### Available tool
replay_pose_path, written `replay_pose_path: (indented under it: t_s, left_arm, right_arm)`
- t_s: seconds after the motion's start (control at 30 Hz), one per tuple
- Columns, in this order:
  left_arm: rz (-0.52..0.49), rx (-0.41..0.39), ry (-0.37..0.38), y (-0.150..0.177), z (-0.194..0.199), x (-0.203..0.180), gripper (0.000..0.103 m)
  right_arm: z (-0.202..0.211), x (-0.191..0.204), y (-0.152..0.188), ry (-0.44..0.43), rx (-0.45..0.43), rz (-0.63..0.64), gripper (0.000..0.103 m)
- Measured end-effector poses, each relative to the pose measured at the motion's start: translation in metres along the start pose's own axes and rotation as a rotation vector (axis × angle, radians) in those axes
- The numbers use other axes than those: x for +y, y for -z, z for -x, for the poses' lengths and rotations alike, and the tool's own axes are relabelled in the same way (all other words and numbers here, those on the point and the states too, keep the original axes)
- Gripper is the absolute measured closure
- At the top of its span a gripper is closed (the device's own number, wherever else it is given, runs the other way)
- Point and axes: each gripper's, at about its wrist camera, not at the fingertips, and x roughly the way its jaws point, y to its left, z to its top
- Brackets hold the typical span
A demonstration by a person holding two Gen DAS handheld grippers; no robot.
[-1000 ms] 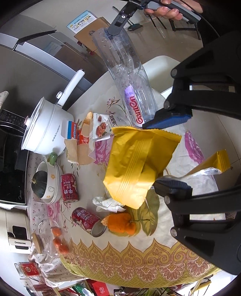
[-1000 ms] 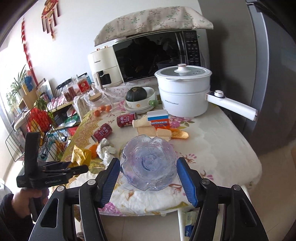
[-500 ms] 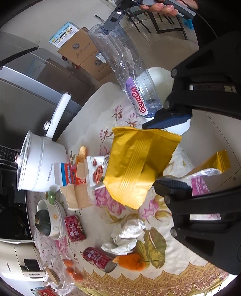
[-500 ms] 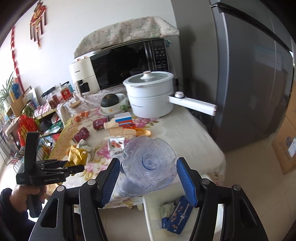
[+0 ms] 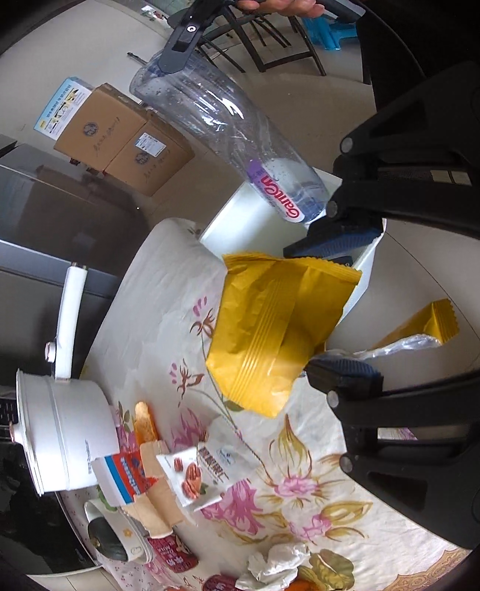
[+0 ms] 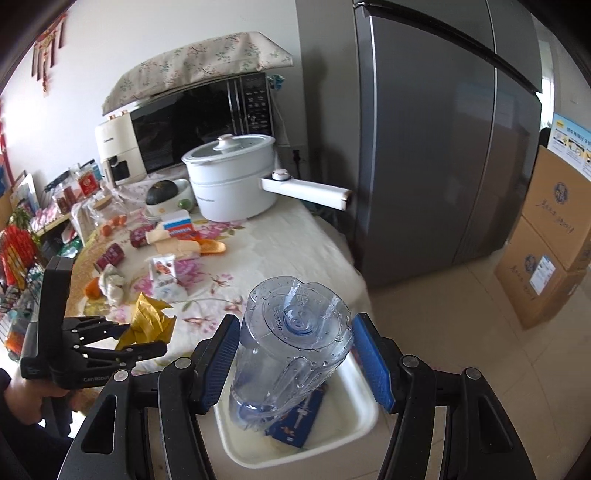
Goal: Collect trash
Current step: 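Carry the bag and bottle to the white bin and open both grippers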
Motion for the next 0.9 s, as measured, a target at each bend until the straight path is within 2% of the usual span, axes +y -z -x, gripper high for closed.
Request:
replay_pose_path:
  t_s: [0.3, 0.33, 0.43, 0.53, 0.57, 0.63, 0.8, 0.9]
  left_arm:
    - [-0.062, 0.043, 0.009, 0.004, -0.034, -0.036, 0.052]
    - [-0.067, 0.041, 0.010, 0.003, -0.036, -0.038, 0.047]
    - [-0.080, 0.031, 0.008, 0.003, -0.041, -0.045, 0.020]
    - [-0.104, 0.025, -0.011, 0.003, -0.042, -0.051, 0.016]
    - [-0.114, 0.030, -0.032, 0.003, -0.043, -0.052, 0.010]
    - [-0.126, 0.032, -0.056, 0.004, -0.043, -0.051, 0.005]
    - [-0.103, 0.039, -0.081, 0.005, -0.038, -0.040, 0.001]
    - [-0.078, 0.038, -0.128, 0.004, -0.035, -0.031, 0.001]
  right_arm:
    - [-0.017, -0.015, 0.017, 0.061, 0.072, 0.020, 0.039]
    - [-0.018, -0.018, 0.018, 0.065, 0.078, 0.020, 0.039]
    - [-0.022, -0.022, 0.020, 0.077, 0.093, 0.020, 0.039]
    - [-0.024, -0.024, 0.021, 0.081, 0.105, 0.017, 0.039]
    - [-0.025, -0.024, 0.021, 0.082, 0.109, 0.017, 0.039]
    - [-0.026, -0.024, 0.022, 0.086, 0.115, 0.020, 0.039]
    - [-0.029, -0.022, 0.022, 0.097, 0.125, 0.030, 0.038]
    - [-0.033, -0.021, 0.022, 0.098, 0.134, 0.028, 0.038]
